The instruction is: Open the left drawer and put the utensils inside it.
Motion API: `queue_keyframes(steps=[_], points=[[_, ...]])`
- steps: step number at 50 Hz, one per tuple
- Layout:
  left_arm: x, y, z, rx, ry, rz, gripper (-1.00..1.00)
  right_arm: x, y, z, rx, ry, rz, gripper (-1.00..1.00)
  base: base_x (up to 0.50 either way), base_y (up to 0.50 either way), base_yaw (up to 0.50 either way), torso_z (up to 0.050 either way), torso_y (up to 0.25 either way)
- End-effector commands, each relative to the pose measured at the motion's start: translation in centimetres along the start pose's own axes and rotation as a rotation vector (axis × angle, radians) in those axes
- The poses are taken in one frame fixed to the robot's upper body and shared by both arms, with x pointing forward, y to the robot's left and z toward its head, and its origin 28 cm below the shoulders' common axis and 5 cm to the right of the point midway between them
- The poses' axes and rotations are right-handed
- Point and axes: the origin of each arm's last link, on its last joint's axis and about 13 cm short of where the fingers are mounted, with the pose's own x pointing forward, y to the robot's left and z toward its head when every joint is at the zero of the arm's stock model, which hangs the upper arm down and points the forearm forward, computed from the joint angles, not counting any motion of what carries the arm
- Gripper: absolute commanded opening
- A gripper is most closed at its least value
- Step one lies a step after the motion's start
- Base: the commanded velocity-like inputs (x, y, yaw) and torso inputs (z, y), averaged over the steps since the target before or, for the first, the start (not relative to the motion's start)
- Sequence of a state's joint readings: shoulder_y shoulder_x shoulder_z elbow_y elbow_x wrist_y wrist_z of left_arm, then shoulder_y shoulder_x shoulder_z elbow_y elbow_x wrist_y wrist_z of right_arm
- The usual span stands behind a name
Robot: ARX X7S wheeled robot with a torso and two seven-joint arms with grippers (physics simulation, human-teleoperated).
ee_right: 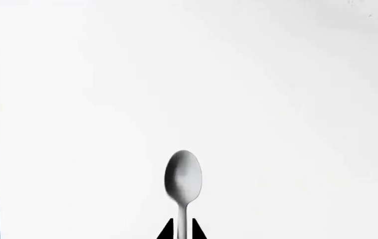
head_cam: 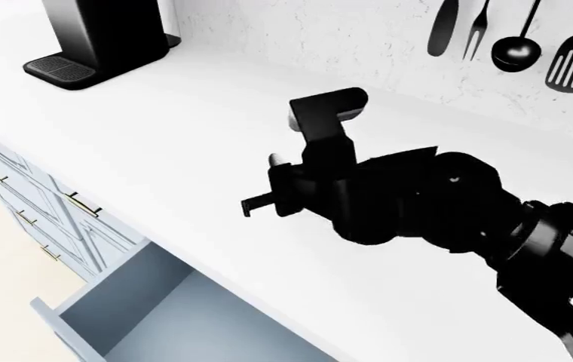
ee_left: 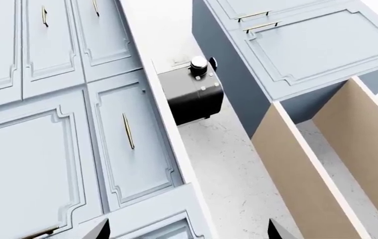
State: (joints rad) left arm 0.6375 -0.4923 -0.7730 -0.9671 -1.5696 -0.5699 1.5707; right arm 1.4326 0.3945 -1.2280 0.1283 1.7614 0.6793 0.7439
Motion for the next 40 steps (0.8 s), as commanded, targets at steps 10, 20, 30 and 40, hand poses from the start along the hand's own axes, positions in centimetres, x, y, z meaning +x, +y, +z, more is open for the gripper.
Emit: queue_keyframes(steps=[10,20,30,40], points=[[0.0,0.2,-0.2,-0.005,0.003,0.005,1.00,-8.7,2.0,-3.8,-0.256,0.019,0.178,-1.00,0.00,0.00,0.00,0.000,0.000],[0.0,0.1,-0.1,-0.006,0.003,0.005,1.00,-9.8,3.4,-4.3,-0.385,0.005,0.351,-1.00,0.00,0.00,0.00,0.000,0.000],[0.1,0.3,-0.3,-0.014,0.002,0.010,1.00,-7.7,4.7,-4.7,-0.440,0.026,0.418,-1.00,0.00,0.00,0.00,0.000,0.000],[0.1,0.3,-0.2,-0.019,-0.002,0.008,1.00,-4.1,5.7,-4.5,-0.461,0.062,0.423,-1.00,0.00,0.00,0.00,0.000,0.000]])
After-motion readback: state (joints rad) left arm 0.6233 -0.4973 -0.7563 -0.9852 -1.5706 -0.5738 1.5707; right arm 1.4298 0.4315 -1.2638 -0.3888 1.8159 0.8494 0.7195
